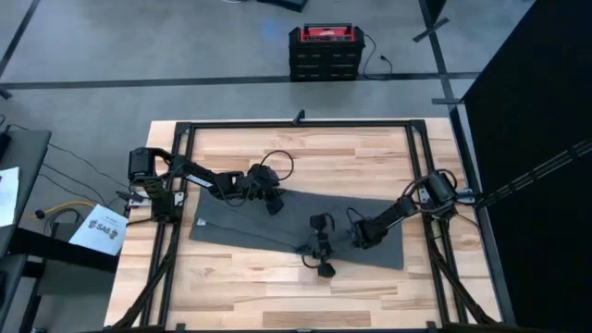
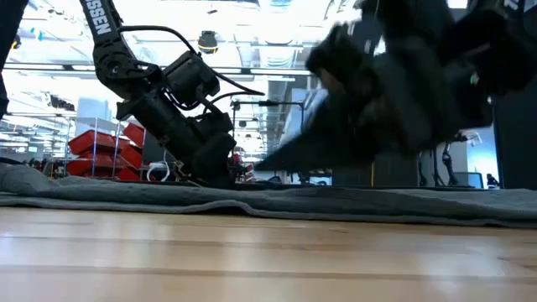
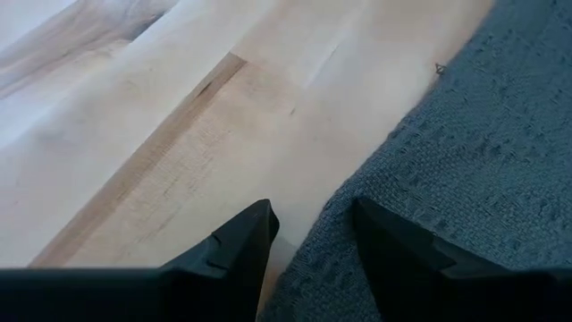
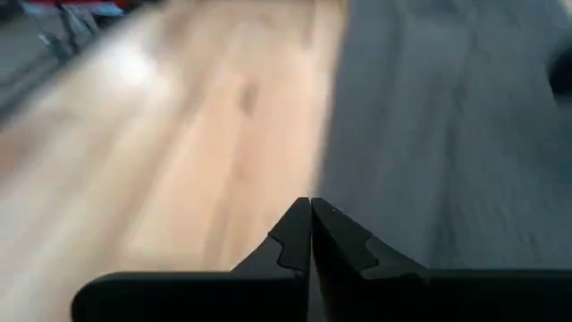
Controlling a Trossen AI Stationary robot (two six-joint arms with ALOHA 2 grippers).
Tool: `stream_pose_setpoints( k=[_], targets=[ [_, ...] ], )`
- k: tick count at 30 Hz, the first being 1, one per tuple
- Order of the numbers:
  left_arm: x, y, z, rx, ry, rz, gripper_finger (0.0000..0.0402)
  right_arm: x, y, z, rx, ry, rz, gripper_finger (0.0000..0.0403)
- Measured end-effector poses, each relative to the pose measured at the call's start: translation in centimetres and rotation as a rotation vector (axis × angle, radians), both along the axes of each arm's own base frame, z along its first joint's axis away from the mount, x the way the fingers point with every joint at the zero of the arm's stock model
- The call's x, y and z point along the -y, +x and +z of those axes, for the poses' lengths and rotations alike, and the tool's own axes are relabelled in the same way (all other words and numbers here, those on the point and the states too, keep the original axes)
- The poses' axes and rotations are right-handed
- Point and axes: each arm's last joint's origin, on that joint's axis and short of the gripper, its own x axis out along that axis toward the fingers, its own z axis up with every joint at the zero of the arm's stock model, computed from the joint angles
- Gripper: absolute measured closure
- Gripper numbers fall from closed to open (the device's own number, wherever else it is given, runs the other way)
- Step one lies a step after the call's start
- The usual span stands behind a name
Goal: Roll towel
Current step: Fold the gray towel
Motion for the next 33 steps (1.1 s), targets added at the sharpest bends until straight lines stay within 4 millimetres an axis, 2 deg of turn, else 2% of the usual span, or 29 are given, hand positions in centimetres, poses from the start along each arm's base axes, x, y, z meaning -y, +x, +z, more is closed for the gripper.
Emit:
stream_pose_setpoints(
  k=[2,5,10,13,21,26,29,33],
  targets=[
    [0.0,0.0,0.0,0.0,-0.001,0.002,0.025,-0.3,0.2,0.9,0.042,-0.01,0.014,0.0403],
    [0.0,0.0,0.0,0.001,-0.001,0.005,0.0249,0.5,0.4,1.1,0.047,-0.07,-0.039,0.0403],
    [0.0,0.0,0.0,0.002,-0.002,0.006,0.0249,3.0,0.8,-0.4,-0.042,-0.096,-0.131,0.0403],
    [0.0,0.0,0.0,0.002,-0.001,0.006,0.0249,3.5,0.9,-1.1,-0.072,-0.102,-0.145,0.0403],
    [0.0,0.0,0.0,0.002,-0.001,0.006,0.0249,1.3,1.6,-0.3,-0.081,-0.059,-0.077,0.0403],
    [0.0,0.0,0.0,0.003,-0.004,0.01,0.0249,0.0,1.9,0.7,-0.045,-0.133,-0.077,0.0403],
    [0.0,0.0,0.0,0.003,-0.005,0.01,0.0249,1.1,2.3,1.1,-0.031,-0.171,-0.138,0.0403],
    [0.0,0.0,0.0,0.004,-0.005,0.01,0.0249,3.3,2.6,-1.6,-0.128,-0.18,-0.208,0.0403]
  ],
)
